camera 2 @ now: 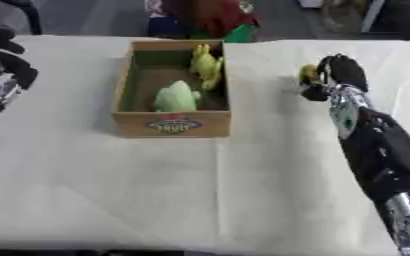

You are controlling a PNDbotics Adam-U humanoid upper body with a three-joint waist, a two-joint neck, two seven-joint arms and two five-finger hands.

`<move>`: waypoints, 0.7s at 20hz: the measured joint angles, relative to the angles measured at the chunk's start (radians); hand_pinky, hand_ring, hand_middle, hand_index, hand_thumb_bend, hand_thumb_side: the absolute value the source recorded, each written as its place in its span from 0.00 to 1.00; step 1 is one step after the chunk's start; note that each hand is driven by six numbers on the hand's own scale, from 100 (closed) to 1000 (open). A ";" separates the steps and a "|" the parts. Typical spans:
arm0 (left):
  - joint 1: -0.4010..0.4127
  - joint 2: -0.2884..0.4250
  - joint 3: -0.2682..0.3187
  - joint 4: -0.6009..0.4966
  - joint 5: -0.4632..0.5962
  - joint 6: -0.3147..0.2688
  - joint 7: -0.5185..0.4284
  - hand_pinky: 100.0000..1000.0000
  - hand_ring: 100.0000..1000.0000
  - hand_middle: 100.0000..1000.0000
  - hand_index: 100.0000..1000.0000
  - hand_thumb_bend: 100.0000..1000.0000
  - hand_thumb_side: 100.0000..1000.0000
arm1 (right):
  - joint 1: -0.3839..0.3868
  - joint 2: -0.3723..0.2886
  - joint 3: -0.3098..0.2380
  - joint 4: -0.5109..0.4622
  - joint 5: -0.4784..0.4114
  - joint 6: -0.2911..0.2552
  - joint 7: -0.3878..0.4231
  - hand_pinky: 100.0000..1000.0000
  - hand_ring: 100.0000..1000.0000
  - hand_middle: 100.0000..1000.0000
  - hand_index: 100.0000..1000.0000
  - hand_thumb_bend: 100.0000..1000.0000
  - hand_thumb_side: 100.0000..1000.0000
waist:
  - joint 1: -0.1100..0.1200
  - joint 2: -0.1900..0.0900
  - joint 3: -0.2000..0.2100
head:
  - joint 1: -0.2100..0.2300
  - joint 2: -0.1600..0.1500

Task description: Pick up objects on the table and place them in the box.

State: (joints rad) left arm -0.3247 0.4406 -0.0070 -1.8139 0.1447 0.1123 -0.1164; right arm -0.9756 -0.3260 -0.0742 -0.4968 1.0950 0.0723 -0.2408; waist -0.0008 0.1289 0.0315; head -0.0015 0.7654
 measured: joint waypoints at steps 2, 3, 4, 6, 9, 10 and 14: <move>0.000 0.000 0.001 0.000 0.000 0.000 0.000 0.63 0.58 0.58 0.76 0.40 0.00 | 0.000 0.001 0.000 -0.011 -0.002 -0.009 -0.027 0.50 0.44 0.22 0.32 0.00 0.12 | 0.000 0.000 0.000 | 0.000 0.000; 0.000 0.000 0.001 0.000 0.001 0.000 0.000 0.63 0.58 0.58 0.76 0.40 0.00 | 0.000 0.003 0.001 -0.021 -0.004 -0.016 -0.037 0.50 0.45 0.22 0.32 0.00 0.11 | 0.000 0.000 0.000 | 0.000 0.000; 0.000 0.000 0.001 0.000 0.001 0.000 0.000 0.63 0.58 0.58 0.76 0.40 0.00 | 0.000 0.005 0.003 -0.034 -0.007 -0.024 -0.045 0.50 0.45 0.22 0.32 0.00 0.10 | 0.000 0.000 0.000 | 0.000 0.000; 0.000 0.000 0.002 0.000 0.002 0.000 0.000 0.63 0.58 0.58 0.76 0.40 0.00 | -0.003 0.008 0.011 -0.068 -0.018 -0.043 -0.054 0.50 0.45 0.22 0.32 0.00 0.08 | -0.001 0.000 -0.001 | 0.000 0.000; 0.000 0.000 0.003 0.000 0.003 0.000 0.000 0.63 0.58 0.58 0.76 0.40 0.00 | -0.020 0.024 0.028 -0.131 -0.045 -0.076 -0.045 0.50 0.46 0.22 0.32 0.00 0.06 | -0.001 0.000 -0.001 | 0.000 0.000; 0.000 0.000 0.003 0.000 0.003 0.000 0.000 0.63 0.58 0.58 0.76 0.40 0.00 | -0.026 0.032 0.036 -0.153 -0.056 -0.088 -0.037 0.50 0.46 0.22 0.32 0.00 0.06 | -0.001 0.000 0.000 | 0.000 0.000; 0.000 0.000 0.003 -0.001 0.003 0.000 0.000 0.63 0.58 0.58 0.75 0.40 0.00 | -0.049 0.070 0.080 -0.230 -0.090 -0.143 0.005 0.51 0.47 0.23 0.33 0.00 0.06 | -0.003 0.000 0.005 | -0.001 0.000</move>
State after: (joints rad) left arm -0.3247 0.4406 -0.0038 -1.8149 0.1481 0.1123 -0.1163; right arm -1.0245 -0.2558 0.0055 -0.7270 1.0053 -0.0708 -0.2360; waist -0.0033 0.1288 0.0370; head -0.0023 0.7654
